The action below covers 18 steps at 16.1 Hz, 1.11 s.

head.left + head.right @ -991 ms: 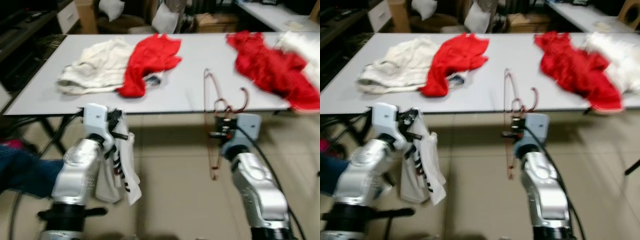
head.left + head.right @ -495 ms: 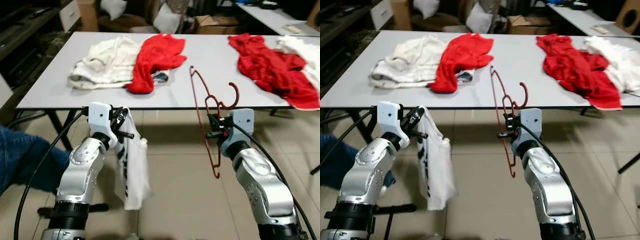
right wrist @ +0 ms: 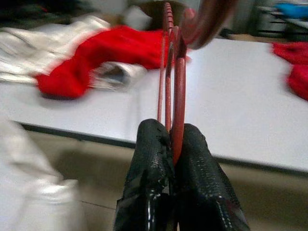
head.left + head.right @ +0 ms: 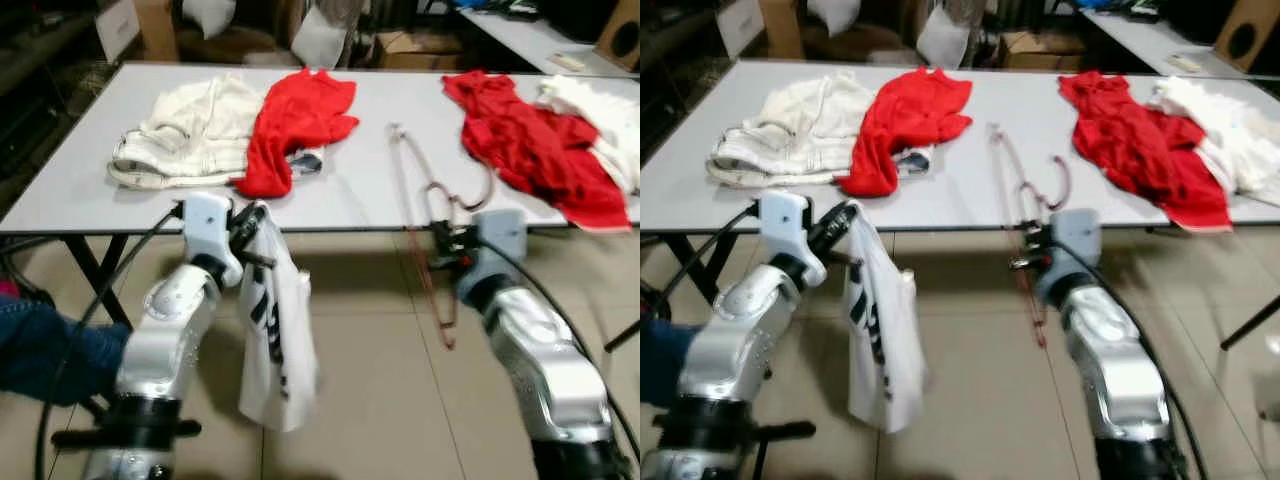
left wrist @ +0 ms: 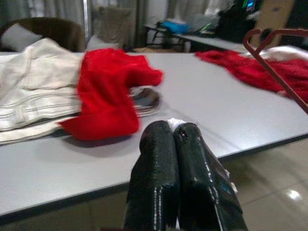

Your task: Hang hanger

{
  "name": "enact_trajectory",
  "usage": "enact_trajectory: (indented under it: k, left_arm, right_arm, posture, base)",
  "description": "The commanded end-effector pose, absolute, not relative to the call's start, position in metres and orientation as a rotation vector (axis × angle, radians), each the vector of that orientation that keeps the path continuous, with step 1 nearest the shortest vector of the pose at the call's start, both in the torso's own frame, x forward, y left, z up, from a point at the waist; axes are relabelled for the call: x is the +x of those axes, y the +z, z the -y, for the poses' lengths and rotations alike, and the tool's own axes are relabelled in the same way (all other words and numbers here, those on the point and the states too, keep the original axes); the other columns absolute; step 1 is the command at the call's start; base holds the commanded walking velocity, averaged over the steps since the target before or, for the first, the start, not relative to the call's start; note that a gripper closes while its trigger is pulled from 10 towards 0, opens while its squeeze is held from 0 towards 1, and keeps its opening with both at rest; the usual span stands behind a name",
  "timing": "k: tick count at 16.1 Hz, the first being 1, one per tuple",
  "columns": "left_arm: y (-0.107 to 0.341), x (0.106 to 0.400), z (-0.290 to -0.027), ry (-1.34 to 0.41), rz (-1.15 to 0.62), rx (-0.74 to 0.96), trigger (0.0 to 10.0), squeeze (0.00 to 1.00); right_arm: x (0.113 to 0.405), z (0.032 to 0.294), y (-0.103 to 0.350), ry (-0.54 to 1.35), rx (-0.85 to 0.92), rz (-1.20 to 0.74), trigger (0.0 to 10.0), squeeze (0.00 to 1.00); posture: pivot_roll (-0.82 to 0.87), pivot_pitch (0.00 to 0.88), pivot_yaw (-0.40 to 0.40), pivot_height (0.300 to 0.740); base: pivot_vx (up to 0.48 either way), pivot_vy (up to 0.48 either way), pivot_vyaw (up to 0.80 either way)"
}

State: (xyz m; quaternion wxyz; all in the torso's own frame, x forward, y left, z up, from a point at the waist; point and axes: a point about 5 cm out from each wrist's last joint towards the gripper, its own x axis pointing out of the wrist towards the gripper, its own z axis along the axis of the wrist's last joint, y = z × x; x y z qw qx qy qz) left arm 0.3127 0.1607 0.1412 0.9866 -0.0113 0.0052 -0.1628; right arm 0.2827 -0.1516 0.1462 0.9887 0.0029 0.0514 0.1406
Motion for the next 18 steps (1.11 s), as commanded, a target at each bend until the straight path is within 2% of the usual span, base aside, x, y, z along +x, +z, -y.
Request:
enact_trajectory:
  k: [1, 6, 10, 11, 16, 18]
  left_arm:
    - [0.153, 0.318, -0.154, -0.350, 0.033, -0.023, 10.0, 0.00]
    - [0.163, 0.327, -0.151, -0.379, 0.061, -0.028, 10.0, 0.00]
    - [0.175, 0.331, -0.146, -0.435, 0.091, -0.015, 10.0, 0.00]
    - [0.185, 0.334, -0.141, -0.471, 0.117, -0.019, 10.0, 0.00]
    - [0.211, 0.347, -0.135, -0.505, 0.182, -0.025, 10.0, 0.00]
    - [0.218, 0.350, -0.134, -0.503, 0.197, -0.027, 10.0, 0.00]
  right_arm:
    - [0.284, 0.160, 0.155, 0.278, -0.014, -0.077, 10.0, 0.00]
    - [0.281, 0.164, 0.168, 0.433, -0.129, -0.061, 10.0, 0.00]
    - [0.276, 0.169, 0.178, 0.519, -0.132, -0.047, 10.0, 0.00]
    - [0.268, 0.173, 0.184, 0.615, -0.176, -0.041, 10.0, 0.00]
    - [0.249, 0.189, 0.198, 0.820, -0.222, -0.103, 10.0, 0.00]
    - [0.247, 0.191, 0.199, 0.849, -0.234, -0.116, 10.0, 0.00]
  posture:
    - [-0.06, 0.000, -0.007, 0.740]
    - [-0.05, 0.000, -0.018, 0.740]
    - [-0.06, 0.000, -0.015, 0.740]
    - [-0.06, 0.000, -0.018, 0.740]
    - [-0.06, 0.000, -0.022, 0.740]
    - [-0.06, 0.000, -0.024, 0.740]
  base:
    - [0.364, 0.000, 0.00]
    - [0.365, 0.000, 0.00]
    - [0.365, 0.000, 0.00]
    - [0.364, 0.000, 0.00]
    - [0.363, 0.000, 0.00]
    - [0.360, 0.000, -0.80]
